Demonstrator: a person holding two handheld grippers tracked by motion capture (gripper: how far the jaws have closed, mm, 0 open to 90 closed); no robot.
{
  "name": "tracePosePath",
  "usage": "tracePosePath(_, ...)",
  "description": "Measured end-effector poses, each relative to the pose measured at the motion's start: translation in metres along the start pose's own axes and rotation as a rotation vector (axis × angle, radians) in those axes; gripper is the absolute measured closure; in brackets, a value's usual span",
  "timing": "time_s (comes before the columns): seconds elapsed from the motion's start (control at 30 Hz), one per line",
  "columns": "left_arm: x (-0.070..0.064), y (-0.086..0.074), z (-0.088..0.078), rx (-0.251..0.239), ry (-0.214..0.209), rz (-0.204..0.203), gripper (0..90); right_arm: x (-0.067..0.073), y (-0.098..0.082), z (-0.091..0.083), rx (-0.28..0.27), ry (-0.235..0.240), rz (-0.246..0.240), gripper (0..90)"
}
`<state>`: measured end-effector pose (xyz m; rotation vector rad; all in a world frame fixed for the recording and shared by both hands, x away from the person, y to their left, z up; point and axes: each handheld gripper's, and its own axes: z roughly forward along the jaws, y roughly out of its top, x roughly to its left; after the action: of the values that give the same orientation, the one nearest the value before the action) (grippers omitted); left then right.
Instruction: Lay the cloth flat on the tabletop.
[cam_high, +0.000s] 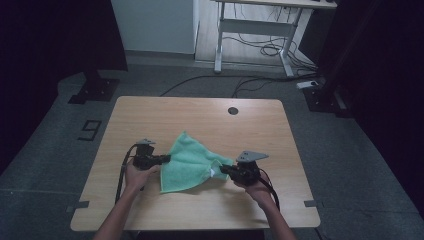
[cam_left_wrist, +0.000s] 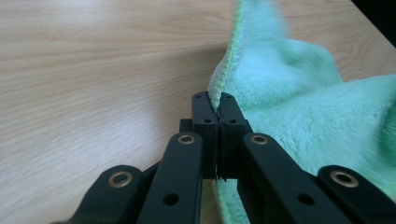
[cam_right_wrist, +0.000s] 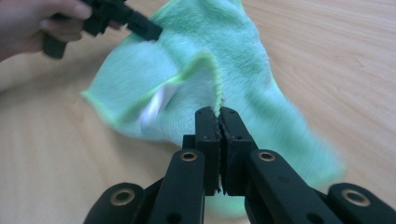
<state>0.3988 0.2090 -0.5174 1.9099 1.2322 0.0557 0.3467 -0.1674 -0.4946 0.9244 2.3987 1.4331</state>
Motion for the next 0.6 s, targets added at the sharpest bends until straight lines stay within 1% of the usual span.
tracePosePath(0.07, 0.001, -0.003, -0.002, 0.002, -0.007, -0.005, 87.9, 0.005, -0.008, -0.004, 0.005, 0.018, -0.009, 87.2)
tracePosePath(0.13, -0.001, -0.005, -0.001, 0.013, 0.002, -0.001, 87.6, 0.010, -0.017, -0.006, 0.019, 0.043, -0.016, 85.2)
tracePosePath(0.2, -0.005, -0.006, 0.001, 0.039, 0.029, 0.028, 85.4, 0.014, -0.027, -0.006, 0.070, 0.056, -0.034, 77.0)
tracePosePath(0.23, -0.006, -0.007, 0.002, 0.042, 0.035, 0.038, 83.8, 0.017, -0.033, -0.006, 0.101, 0.068, -0.055, 70.3)
tracePosePath(0.27, -0.007, -0.007, 0.002, 0.043, 0.037, 0.043, 83.4, 0.018, -0.036, -0.006, 0.114, 0.069, -0.068, 66.0)
tracePosePath(0.3, -0.007, -0.007, 0.002, 0.044, 0.032, 0.044, 82.3, 0.019, -0.040, -0.007, 0.124, 0.061, -0.077, 59.6)
tracePosePath(0.33, -0.007, -0.008, 0.002, 0.042, 0.029, 0.044, 81.4, 0.019, -0.042, -0.009, 0.121, 0.056, -0.077, 55.2)
tracePosePath(0.4, -0.008, -0.007, 0.001, 0.034, 0.033, 0.050, 79.5, 0.016, -0.044, -0.015, 0.093, 0.050, -0.060, 51.2)
tracePosePath(0.5, -0.007, -0.008, -0.001, 0.028, 0.034, 0.045, 77.3, 0.009, -0.041, -0.026, 0.028, 0.051, -0.015, 49.1)
tracePosePath(0.57, -0.005, -0.008, -0.002, 0.032, 0.030, 0.046, 76.8, 0.005, -0.039, -0.030, 0.015, 0.035, -0.007, 49.0)
tracePosePath(0.6, -0.005, -0.008, -0.004, 0.029, 0.035, 0.048, 77.3, 0.002, -0.038, -0.030, 0.021, 0.015, -0.009, 49.1)
